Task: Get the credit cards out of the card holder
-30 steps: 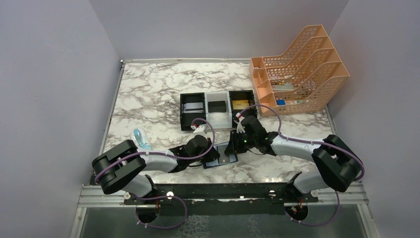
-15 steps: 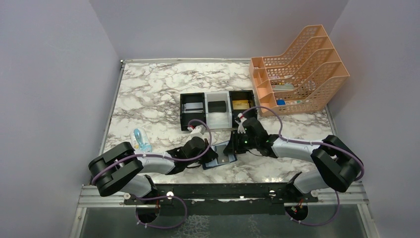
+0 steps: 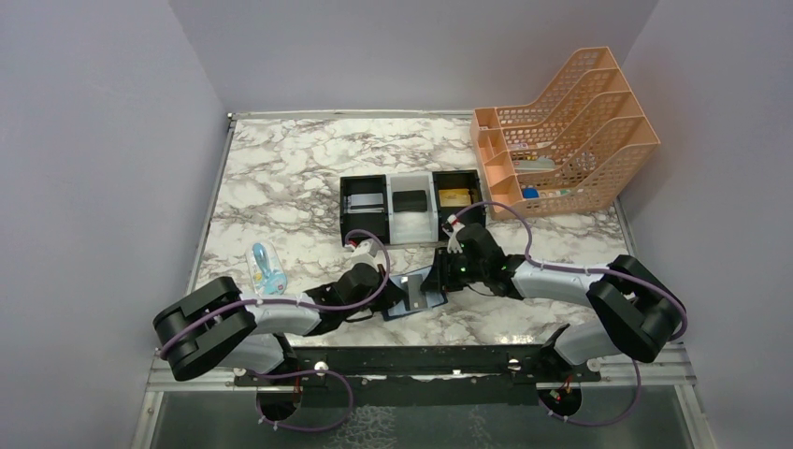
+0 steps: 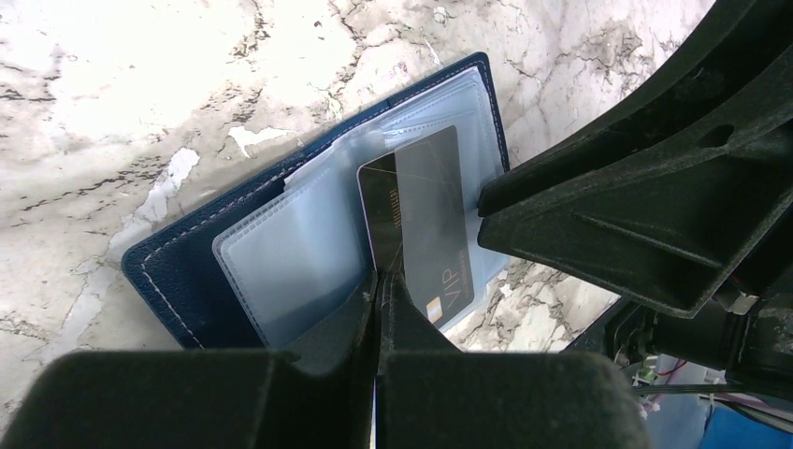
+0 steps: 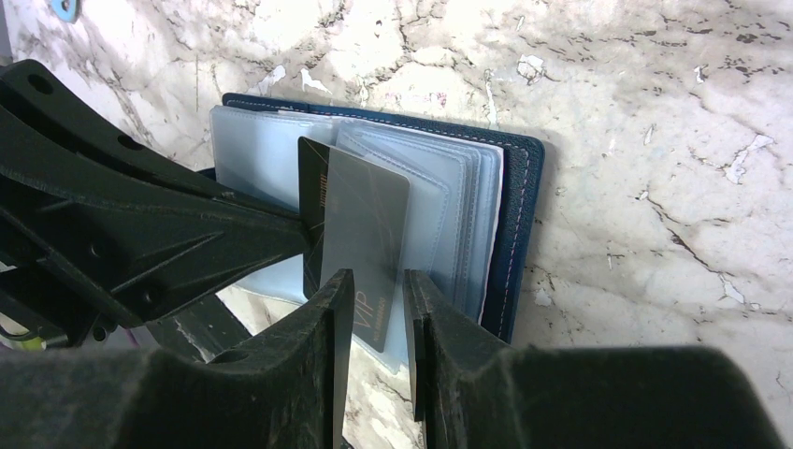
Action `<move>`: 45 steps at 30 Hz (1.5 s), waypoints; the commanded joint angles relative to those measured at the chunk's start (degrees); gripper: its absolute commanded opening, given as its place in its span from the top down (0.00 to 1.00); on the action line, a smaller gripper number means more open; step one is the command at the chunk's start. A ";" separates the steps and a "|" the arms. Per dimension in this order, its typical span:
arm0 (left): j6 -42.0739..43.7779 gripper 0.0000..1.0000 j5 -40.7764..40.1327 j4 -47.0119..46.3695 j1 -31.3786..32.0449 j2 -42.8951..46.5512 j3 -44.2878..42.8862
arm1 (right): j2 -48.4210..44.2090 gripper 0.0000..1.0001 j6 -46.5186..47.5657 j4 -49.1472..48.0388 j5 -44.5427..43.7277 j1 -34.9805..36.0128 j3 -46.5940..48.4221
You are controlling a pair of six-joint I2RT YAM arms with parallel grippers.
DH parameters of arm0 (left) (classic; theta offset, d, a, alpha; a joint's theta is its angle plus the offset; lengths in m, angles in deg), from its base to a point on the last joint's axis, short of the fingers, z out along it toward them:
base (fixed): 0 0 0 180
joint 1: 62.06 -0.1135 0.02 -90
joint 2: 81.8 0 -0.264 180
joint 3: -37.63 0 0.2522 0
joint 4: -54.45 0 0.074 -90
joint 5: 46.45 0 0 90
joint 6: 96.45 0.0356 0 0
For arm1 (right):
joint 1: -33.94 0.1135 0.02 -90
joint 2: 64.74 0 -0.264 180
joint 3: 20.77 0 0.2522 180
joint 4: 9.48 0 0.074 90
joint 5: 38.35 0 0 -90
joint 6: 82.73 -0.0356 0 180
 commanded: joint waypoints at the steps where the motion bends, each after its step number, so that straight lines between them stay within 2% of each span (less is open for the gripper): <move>1: -0.14 1.00 -2.27 1.50 0.22 0.91 1.22 | 2.00 0.72 1.80 6.21 -5.23 0.06 -1.27; 7: -0.06 1.00 -2.28 1.45 0.22 0.89 1.08 | 1.16 0.72 2.77 7.69 -4.98 0.06 0.31; 16: 0.43 1.00 -1.39 1.43 0.22 -1.03 -0.30 | -2.19 0.71 8.43 9.48 1.98 0.06 6.13; 21: 0.17 1.00 -1.72 1.43 0.22 -1.53 -0.49 | 0.33 0.70 8.01 6.47 7.59 0.04 6.10; 25: 0.08 1.00 -1.70 1.42 0.22 -1.47 -0.47 | 4.15 0.71 7.04 4.88 6.89 0.04 4.97; 31: -0.44 0.85 -1.45 1.43 0.22 -1.73 -0.11 | 7.09 0.71 5.82 5.94 0.77 0.05 2.98; 38: -2.87 0.68 -3.74 -0.74 0.21 -1.77 3.05 | 8.29 0.71 3.66 3.01 0.05 0.05 -0.40; 45: -4.90 0.68 -1.98 -6.77 0.22 -4.84 4.04 | 9.84 0.71 2.42 0.85 1.05 0.05 -2.20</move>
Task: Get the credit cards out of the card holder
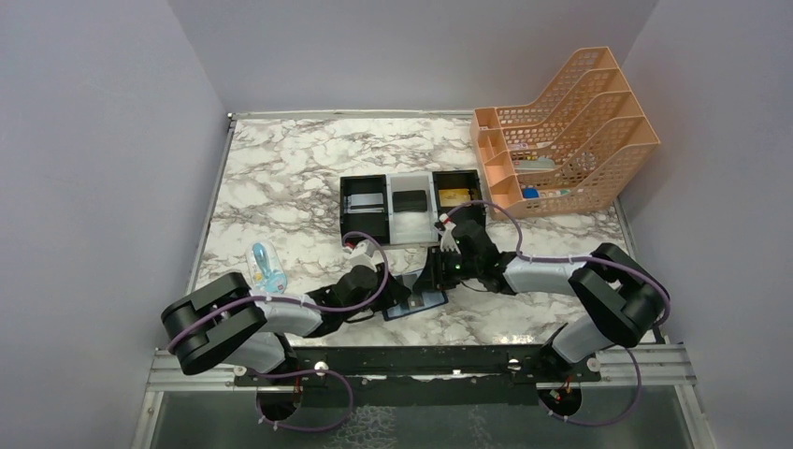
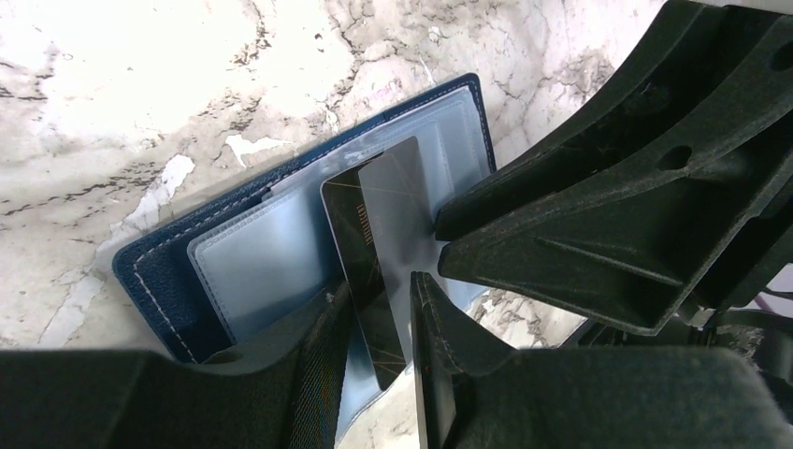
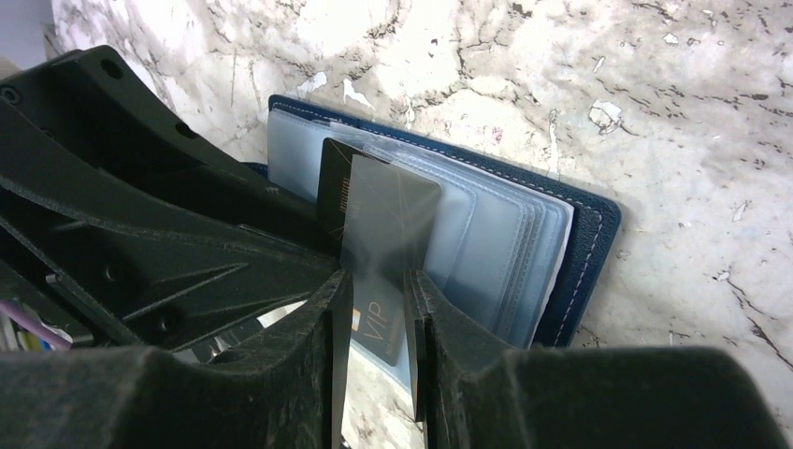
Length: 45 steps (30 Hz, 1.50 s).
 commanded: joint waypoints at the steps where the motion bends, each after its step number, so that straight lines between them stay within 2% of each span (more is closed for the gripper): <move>1: -1.91 0.68 -0.69 -2.66 0.16 -3.25 2.82 | 4.01 0.71 0.80 5.44 -5.15 0.04 -4.20; 8: -3.91 0.77 -0.79 -7.08 0.16 -3.17 4.79 | 3.43 0.71 0.84 6.22 -6.60 0.08 -4.31; 14: -4.26 0.93 -2.28 -7.03 0.17 0.34 6.57 | 2.78 0.71 2.23 8.94 -9.65 0.03 -2.49; 18: -4.13 1.00 -2.70 -6.95 0.16 1.70 7.41 | 1.92 0.71 3.42 11.25 -11.66 0.08 -0.80; 24: -3.80 1.00 -1.85 -6.89 0.16 0.01 6.72 | -1.74 0.71 4.74 12.87 -9.62 0.08 1.37; 32: -3.41 1.00 -1.22 -6.89 0.24 -1.68 5.56 | -6.47 0.71 6.80 10.78 0.56 0.06 2.74; 36: -3.45 1.00 -1.31 -6.93 0.20 -1.66 5.56 | -5.32 0.71 7.00 9.15 3.90 0.08 3.15; 41: -3.37 1.00 -1.07 -6.97 0.24 -1.57 5.48 | -1.89 0.70 7.04 8.51 3.73 0.06 4.43; 45: -2.95 0.92 -0.42 -6.90 0.24 -1.47 5.29 | 0.59 0.71 6.21 8.43 1.60 0.05 4.58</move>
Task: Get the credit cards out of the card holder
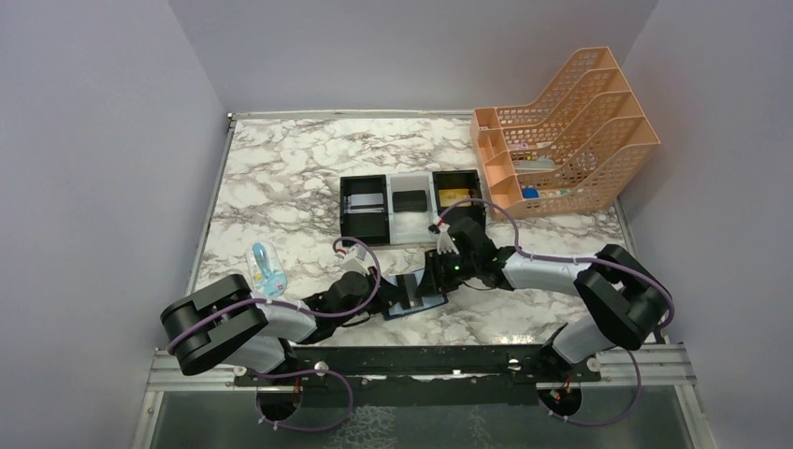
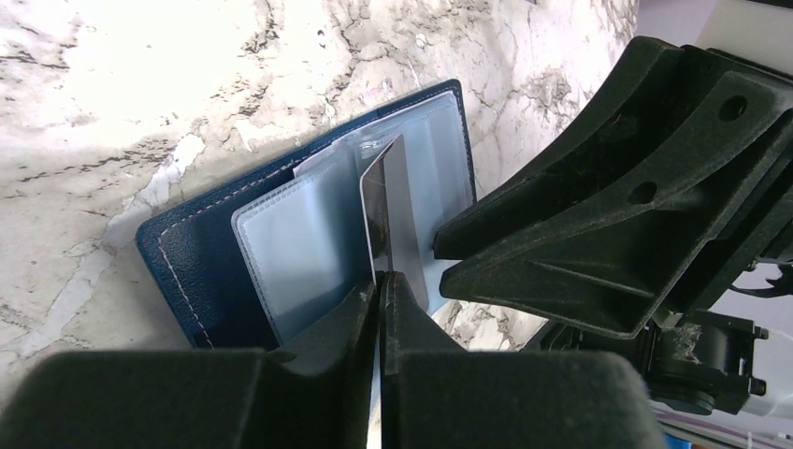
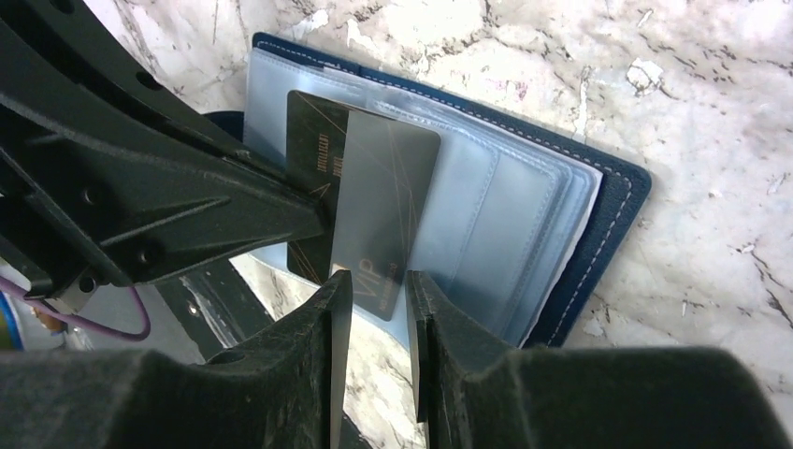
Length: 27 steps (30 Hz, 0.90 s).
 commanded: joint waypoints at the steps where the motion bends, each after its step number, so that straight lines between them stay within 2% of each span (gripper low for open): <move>1: 1.97 0.90 0.29 3.74 0.24 -0.97 -0.02 | 2.74 0.71 0.08 -0.91 -1.07 -0.39 1.36; 7: 3.56 0.82 3.01 3.76 0.25 0.80 -1.42 | 3.86 0.71 -1.06 -0.69 -3.18 -0.38 -0.05; 10: 3.67 0.87 2.22 3.74 0.24 2.20 -1.12 | 3.52 0.71 -1.68 -1.24 -3.64 -0.42 -1.00; 14: 2.92 1.00 1.34 3.76 0.25 4.37 0.13 | 2.92 0.71 -1.99 -0.89 -4.82 -0.38 -1.26; 18: 2.42 1.00 -0.17 5.49 0.24 8.05 1.68 | 2.00 0.71 -1.78 0.93 -8.52 -0.38 -0.87; 23: 3.28 1.00 -2.71 16.41 0.24 15.35 0.70 | -0.20 0.70 -0.51 4.42 -14.63 -0.38 -0.04; 27: 5.43 1.00 -6.53 31.91 0.24 22.40 -3.38 | -3.66 0.70 0.56 6.62 -16.74 -0.38 0.88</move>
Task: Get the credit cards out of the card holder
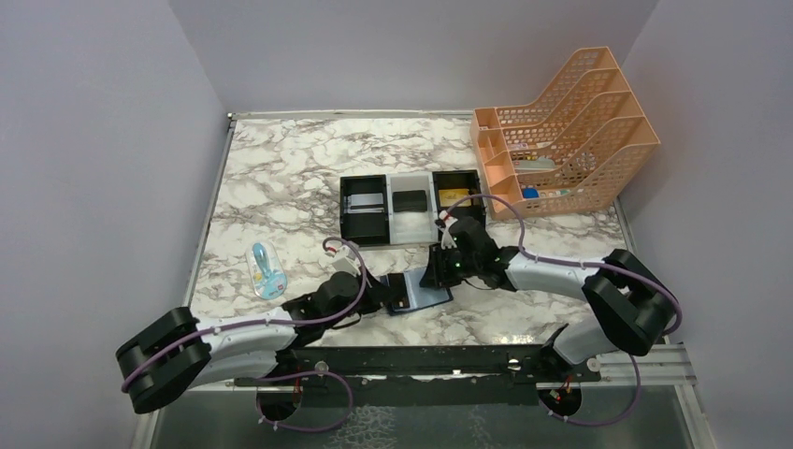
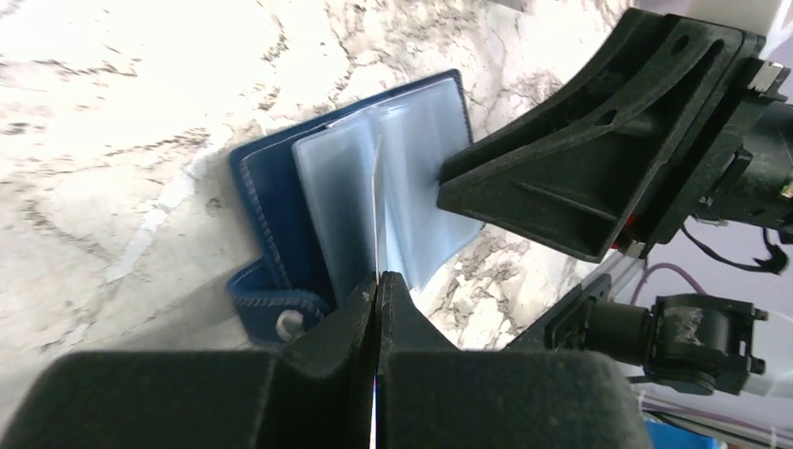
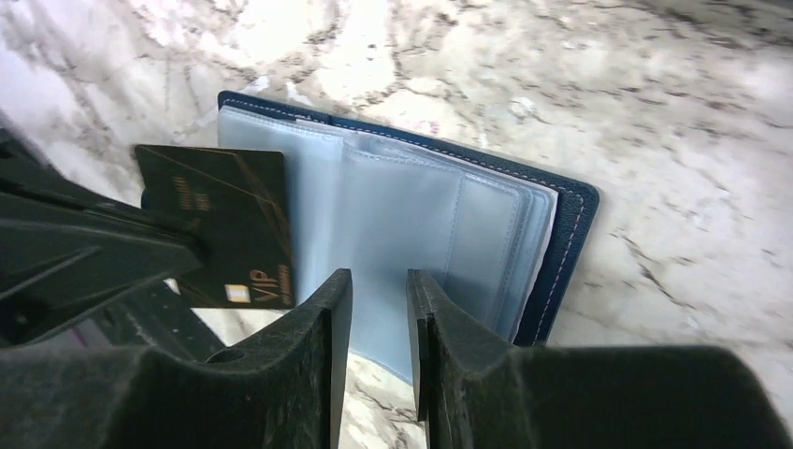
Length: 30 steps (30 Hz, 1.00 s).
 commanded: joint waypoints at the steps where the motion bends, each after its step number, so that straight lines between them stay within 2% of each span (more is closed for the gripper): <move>1: 3.28 1.00 -6.36 20.52 0.20 7.38 -5.07 | -3.51 0.70 2.64 7.16 -8.72 -0.38 0.73; 4: 5.41 1.00 -7.81 28.17 0.20 12.95 -7.32 | -6.64 0.70 2.41 8.31 -9.07 -0.38 1.52; 10: 6.62 1.00 -8.65 34.54 0.20 21.66 -8.30 | -8.64 0.69 1.78 1.40 5.98 -0.29 1.01; 20: 6.73 1.00 -7.59 34.79 0.20 24.12 -7.93 | 3.91 0.68 3.74 -0.24 17.47 0.41 5.60; 22: 7.12 1.00 -6.19 33.20 0.20 23.79 -7.38 | 5.97 0.68 3.96 0.95 15.86 0.41 6.19; 25: 7.24 1.00 -4.40 31.15 0.20 23.65 -6.63 | 6.04 0.68 3.97 4.12 8.88 0.39 6.54; 27: 7.57 1.00 -3.78 30.44 0.20 23.55 -6.45 | 4.01 0.68 3.88 5.85 3.94 0.34 6.24; 30: 8.78 1.00 -3.32 30.02 0.20 23.06 -6.65 | -0.45 0.67 4.13 5.62 1.05 0.39 4.99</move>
